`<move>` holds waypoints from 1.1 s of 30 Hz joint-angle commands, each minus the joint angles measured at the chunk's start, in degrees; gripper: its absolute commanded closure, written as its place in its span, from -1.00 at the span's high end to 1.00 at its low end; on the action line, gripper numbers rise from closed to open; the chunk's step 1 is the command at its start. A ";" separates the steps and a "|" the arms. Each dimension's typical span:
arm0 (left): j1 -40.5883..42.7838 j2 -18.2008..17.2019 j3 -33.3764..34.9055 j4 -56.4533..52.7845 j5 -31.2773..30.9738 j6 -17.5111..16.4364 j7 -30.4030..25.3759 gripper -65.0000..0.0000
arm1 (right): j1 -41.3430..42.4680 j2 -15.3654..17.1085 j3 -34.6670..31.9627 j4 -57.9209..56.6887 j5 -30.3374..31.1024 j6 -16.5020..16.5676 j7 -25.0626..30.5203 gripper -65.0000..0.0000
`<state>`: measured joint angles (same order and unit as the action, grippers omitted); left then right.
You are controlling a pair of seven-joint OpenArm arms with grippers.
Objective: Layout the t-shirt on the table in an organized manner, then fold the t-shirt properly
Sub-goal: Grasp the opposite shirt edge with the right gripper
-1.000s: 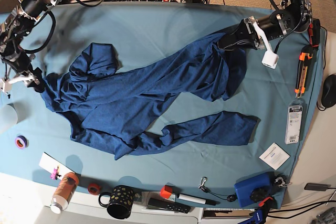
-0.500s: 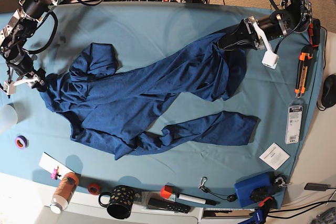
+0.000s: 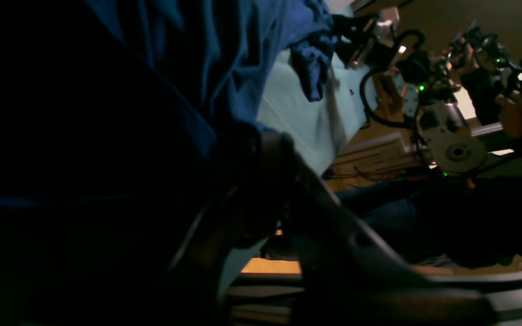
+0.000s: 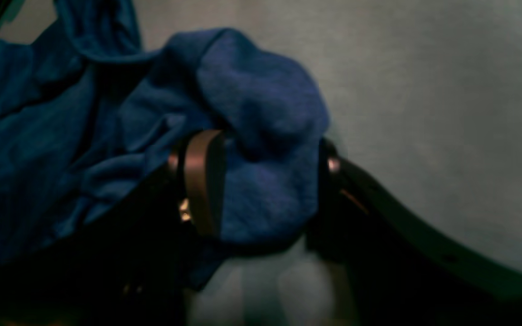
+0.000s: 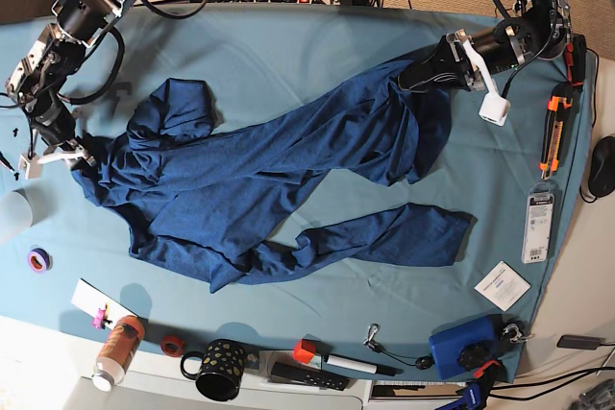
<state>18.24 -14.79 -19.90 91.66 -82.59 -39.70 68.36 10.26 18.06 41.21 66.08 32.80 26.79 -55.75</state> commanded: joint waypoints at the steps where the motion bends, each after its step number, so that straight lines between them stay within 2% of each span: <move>1: -0.13 -0.61 -0.22 0.87 -1.62 -0.30 -0.61 -1.00 | 1.16 0.96 -0.02 0.63 0.22 0.46 0.02 -0.43; 4: -0.15 -0.61 -0.22 0.87 -1.64 -0.30 -0.63 -1.00 | 1.31 0.96 -0.02 0.63 0.15 0.61 0.00 -1.00; 13: -2.71 -0.63 -0.24 0.87 -1.03 -0.30 -0.85 -1.00 | 1.29 0.96 -0.02 0.63 0.11 0.63 -0.15 -1.00; 20: -3.98 -0.63 -0.22 0.87 5.18 -0.30 -3.72 -1.00 | 1.16 0.94 -0.02 0.63 0.15 0.66 -0.20 -1.00; 24: -3.98 -0.63 -0.22 0.87 5.29 -0.30 -3.87 -1.00 | 0.98 0.96 -0.02 0.63 0.70 5.11 -0.17 -1.00; 33: -4.33 -0.63 -0.24 0.87 5.51 -0.30 -5.35 -1.00 | 1.01 0.98 -0.02 0.63 0.83 6.12 -0.07 -1.00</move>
<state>14.39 -14.79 -19.90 91.66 -75.66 -39.68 64.20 10.28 17.80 41.08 65.93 32.58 32.40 -56.95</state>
